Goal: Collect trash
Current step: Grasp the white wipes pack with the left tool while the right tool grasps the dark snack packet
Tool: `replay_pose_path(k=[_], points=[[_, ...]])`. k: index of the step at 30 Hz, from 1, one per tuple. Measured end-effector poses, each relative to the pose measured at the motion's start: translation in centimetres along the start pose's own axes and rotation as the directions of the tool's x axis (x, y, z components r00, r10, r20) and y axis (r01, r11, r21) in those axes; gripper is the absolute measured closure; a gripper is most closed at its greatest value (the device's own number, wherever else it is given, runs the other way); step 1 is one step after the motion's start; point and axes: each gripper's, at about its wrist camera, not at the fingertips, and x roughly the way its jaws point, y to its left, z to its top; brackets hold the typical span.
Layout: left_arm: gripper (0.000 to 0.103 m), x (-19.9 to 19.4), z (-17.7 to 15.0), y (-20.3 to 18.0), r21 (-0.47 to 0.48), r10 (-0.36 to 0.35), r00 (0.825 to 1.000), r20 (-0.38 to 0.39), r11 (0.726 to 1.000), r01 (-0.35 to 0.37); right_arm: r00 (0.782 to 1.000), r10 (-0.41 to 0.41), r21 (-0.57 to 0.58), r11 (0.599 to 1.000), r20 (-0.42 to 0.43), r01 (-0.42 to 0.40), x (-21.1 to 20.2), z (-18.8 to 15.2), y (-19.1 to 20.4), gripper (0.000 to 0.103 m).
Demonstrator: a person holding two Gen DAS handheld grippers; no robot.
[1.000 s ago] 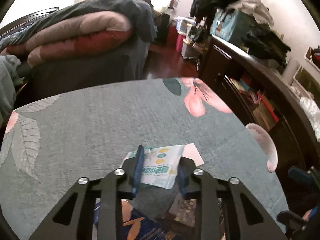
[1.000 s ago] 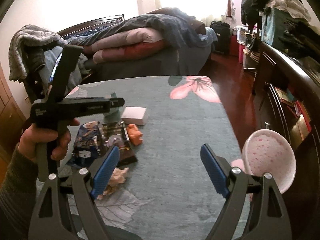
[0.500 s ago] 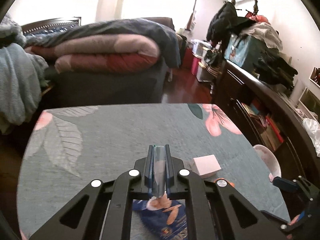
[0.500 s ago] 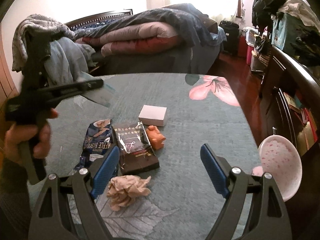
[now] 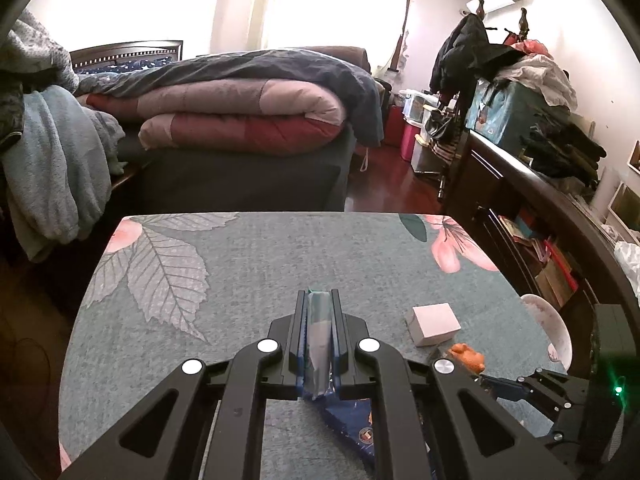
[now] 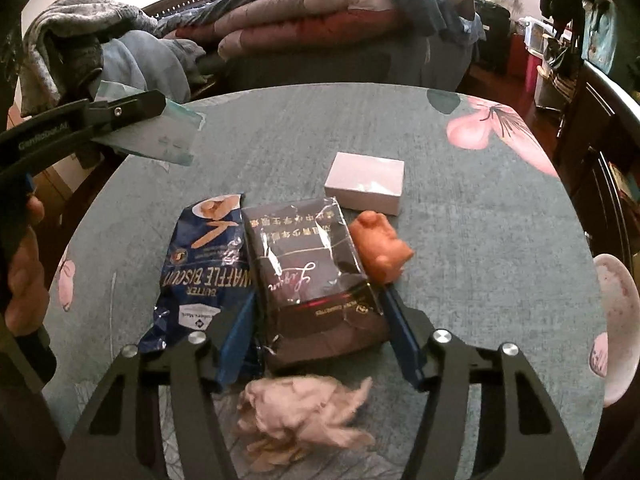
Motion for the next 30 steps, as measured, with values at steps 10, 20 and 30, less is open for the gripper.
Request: replay_pose_path(k=[10, 20, 30], points=[[0.093, -1.0, -0.1, -0.2, -0.019, 0.016, 1.000, 0.012, 1.000, -0.016, 0.998, -0.008, -0.011, 1.000, 0.070, 0.009, -3.3, -0.3, -0.2, 0.045], [0.093, -3.3, 0.2, -1.6, 0.005, 0.022, 0.999, 0.040, 1.000, -0.022, 0.992, -0.015, 0.006, 1.000, 0.123, 0.014, -6.8, -1.5, -0.9, 0.045], [0.093, -4.7, 0.7, -5.7, 0.054, -0.032, 0.997, 0.065, 0.998, 0.029, 0.983, -0.042, 0.059, 0.998, 0.181, 0.032, -10.5, -3.1, -3.4, 0.045]])
